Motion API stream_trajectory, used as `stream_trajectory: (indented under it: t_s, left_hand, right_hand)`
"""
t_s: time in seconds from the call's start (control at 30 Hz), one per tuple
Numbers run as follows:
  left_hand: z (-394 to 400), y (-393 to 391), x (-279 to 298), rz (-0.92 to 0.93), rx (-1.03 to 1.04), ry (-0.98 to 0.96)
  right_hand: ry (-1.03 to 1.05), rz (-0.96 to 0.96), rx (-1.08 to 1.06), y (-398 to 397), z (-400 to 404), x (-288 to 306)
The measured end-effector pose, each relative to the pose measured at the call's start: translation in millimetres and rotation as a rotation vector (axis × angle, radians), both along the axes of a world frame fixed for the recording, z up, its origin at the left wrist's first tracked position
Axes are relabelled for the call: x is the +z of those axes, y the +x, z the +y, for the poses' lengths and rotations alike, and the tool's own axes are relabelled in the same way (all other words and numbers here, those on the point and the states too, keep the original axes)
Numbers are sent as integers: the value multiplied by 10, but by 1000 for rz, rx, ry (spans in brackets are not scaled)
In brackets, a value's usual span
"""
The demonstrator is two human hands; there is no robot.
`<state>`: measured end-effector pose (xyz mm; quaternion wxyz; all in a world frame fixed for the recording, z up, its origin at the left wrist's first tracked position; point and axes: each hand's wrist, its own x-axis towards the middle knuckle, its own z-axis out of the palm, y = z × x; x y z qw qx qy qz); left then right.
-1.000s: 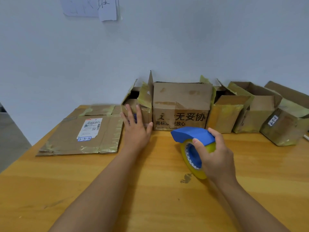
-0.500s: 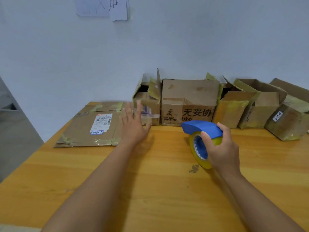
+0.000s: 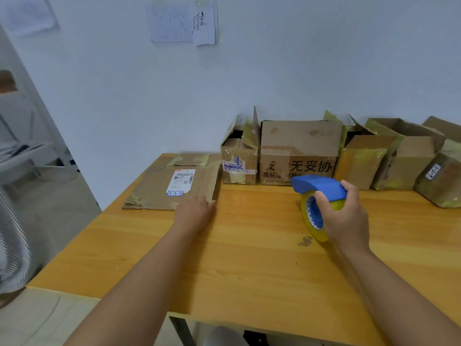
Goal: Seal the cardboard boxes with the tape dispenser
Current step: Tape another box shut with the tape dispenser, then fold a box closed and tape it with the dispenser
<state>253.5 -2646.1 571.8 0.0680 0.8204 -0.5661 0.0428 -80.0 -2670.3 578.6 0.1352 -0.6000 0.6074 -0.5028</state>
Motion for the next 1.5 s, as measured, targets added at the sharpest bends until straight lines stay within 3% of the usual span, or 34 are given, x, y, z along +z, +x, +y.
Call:
stream_trajectory:
  t_s: [0.23, 0.37, 0.5, 0.7, 0.8, 0.87, 1.27, 1.4, 1.5]
  left_hand:
    - [203, -43, 235, -31, -11, 81]
    - [378, -222, 386, -281, -17, 131]
    - [533, -519, 457, -381, -52, 163]
    - [742, -600, 235, -105, -62, 181]
    - [770, -533, 108, 14, -66, 193]
    - [711, -529, 97, -21, -71, 206]
    - [911, -688, 235, -298, -85, 297]
    - [1198, -729, 434, -428, -64, 370]
    - [1520, -694, 733, -423, -58, 358]
  right_hand:
    - [34, -70, 54, -10, 135, 41]
    - [10, -43, 110, 8, 251, 32]
    - [-74, 298, 174, 169, 405, 50]
    - [-194, 711, 148, 62, 368, 47]
    - [-128, 894, 32, -101, 318, 1]
    - [-53, 956, 5, -182, 307, -37]
    - [219, 936, -71, -274, 439, 13]
    - [151, 868, 70, 62, 590, 217]
    - [86, 869, 185, 310, 761, 279]
